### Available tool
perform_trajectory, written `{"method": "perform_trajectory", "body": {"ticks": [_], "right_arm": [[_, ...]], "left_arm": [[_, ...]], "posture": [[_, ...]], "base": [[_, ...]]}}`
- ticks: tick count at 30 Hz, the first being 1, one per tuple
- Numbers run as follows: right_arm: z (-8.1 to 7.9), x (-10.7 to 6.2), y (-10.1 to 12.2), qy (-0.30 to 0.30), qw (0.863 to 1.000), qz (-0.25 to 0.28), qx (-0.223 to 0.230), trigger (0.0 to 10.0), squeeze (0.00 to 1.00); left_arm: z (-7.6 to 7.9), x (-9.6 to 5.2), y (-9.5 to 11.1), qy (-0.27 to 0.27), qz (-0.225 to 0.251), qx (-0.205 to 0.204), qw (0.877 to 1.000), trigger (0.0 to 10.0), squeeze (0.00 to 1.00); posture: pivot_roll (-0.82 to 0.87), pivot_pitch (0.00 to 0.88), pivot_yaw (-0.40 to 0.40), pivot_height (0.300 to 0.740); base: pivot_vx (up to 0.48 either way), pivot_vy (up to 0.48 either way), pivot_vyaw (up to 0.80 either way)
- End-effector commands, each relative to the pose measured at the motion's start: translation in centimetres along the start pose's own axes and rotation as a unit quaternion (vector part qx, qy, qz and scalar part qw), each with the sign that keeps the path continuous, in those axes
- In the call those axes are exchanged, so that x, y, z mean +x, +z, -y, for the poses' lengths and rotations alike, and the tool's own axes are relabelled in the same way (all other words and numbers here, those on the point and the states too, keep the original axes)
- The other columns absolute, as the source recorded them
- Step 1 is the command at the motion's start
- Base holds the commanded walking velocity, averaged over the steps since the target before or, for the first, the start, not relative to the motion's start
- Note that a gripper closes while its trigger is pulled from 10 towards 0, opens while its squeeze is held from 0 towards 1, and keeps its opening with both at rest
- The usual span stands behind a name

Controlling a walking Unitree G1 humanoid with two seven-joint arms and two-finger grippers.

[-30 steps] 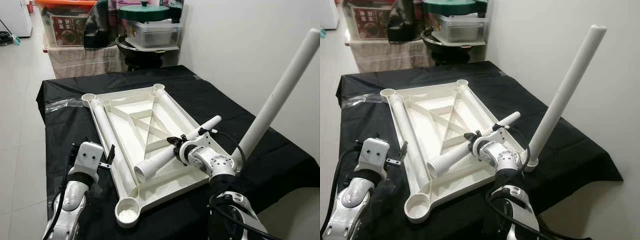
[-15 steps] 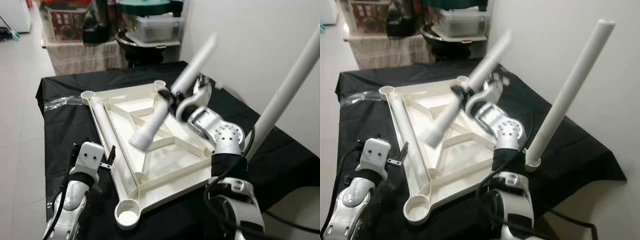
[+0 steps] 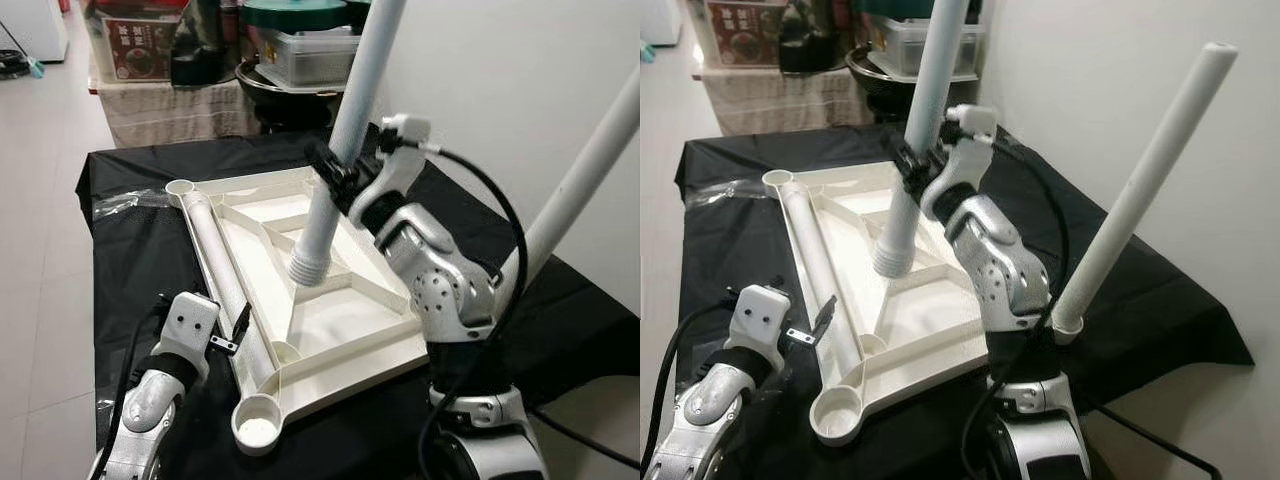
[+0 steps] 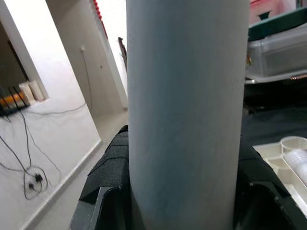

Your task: Building children table

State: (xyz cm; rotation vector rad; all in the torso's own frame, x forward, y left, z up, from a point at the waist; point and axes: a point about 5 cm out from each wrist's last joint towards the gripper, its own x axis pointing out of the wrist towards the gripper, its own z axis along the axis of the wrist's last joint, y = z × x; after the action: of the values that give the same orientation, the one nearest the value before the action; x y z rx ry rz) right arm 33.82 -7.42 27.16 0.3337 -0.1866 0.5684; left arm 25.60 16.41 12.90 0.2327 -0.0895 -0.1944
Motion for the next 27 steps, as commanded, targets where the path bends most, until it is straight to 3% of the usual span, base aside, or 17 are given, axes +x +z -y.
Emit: {"method": "perform_trajectory", "body": {"ticks": [1,6,8,9,11,12,13,15,17,18,23,27], "right_arm": [[0.0,-0.4,0.0,-0.004,1.0,0.001,-0.011,10.0,0.0],[0.1,-0.7,-0.3,-0.015,1.0,0.017,-0.011,10.0,0.0],[-0.1,-0.7,-0.4,-0.015,1.0,0.021,0.001,10.0,0.0],[-0.5,-0.5,-0.5,-0.01,1.0,0.027,0.0,10.0,0.0],[-0.5,-0.5,-0.5,-0.01,1.0,0.027,0.0,10.0,0.0],[-0.8,-0.3,-0.6,-0.004,0.999,0.031,-0.004,10.0,0.0],[-0.8,-0.3,-0.6,-0.004,0.999,0.031,-0.004,10.0,0.0],[-2.0,0.2,-0.6,0.026,0.999,0.04,-0.01,10.0,0.0],[-2.0,0.2,-0.6,0.026,0.999,0.04,-0.01,10.0,0.0],[-4.2,0.6,-0.7,0.089,0.995,0.037,-0.003,10.0,0.0],[-5.5,0.5,-1.0,0.126,0.992,0.03,0.003,10.0,0.0],[-7.4,-0.6,-1.7,0.2,0.979,0.015,0.02,10.0,0.0]], "left_arm": [[0.4,-0.1,-0.1,-0.012,-0.004,-0.008,1.0,10.0,0.0],[0.4,0.0,0.1,-0.019,-0.001,-0.007,1.0,10.0,0.0],[0.7,0.0,0.4,-0.036,0.006,-0.024,0.999,10.0,0.0],[1.2,-0.1,1.2,-0.08,0.02,-0.064,0.995,10.0,0.0],[1.2,-0.1,1.2,-0.08,0.02,-0.064,0.995,10.0,0.0],[1.7,-0.3,2.0,-0.121,0.034,-0.098,0.987,10.0,0.0],[1.7,-0.3,2.0,-0.121,0.034,-0.098,0.987,10.0,0.0],[1.9,-0.9,3.8,-0.194,0.06,-0.148,0.968,10.0,0.0],[1.9,-0.9,3.8,-0.194,0.06,-0.148,0.968,10.0,0.0],[2.1,-0.9,4.8,-0.227,0.074,-0.15,0.959,10.0,0.0],[2.3,-0.6,5.0,-0.237,0.079,-0.146,0.957,10.0,0.0],[2.4,-0.1,4.6,-0.257,0.066,-0.148,0.953,10.0,0.0]], "posture": [[0.13,0.0,-0.11,0.74],[0.12,0.0,-0.103,0.74],[0.12,0.0,-0.098,0.74],[0.12,0.0,-0.097,0.74],[0.12,0.0,-0.097,0.74],[0.13,0.0,-0.098,0.74],[0.13,0.0,-0.098,0.74],[0.13,0.0,-0.092,0.74],[0.13,0.0,-0.092,0.74],[0.13,0.0,-0.09,0.74],[0.13,0.0,-0.094,0.74],[0.12,0.0,-0.081,0.74]], "base": [[0.0,0.0,0.0],[0.0,0.0,0.0],[0.0,0.0,0.0],[0.0,0.0,0.0],[0.0,0.0,0.0],[0.0,0.0,0.0],[0.0,0.0,0.0],[0.0,0.0,0.0],[0.0,0.0,0.0],[0.0,0.0,0.0],[0.0,0.0,0.0],[0.0,0.0,0.0]]}}
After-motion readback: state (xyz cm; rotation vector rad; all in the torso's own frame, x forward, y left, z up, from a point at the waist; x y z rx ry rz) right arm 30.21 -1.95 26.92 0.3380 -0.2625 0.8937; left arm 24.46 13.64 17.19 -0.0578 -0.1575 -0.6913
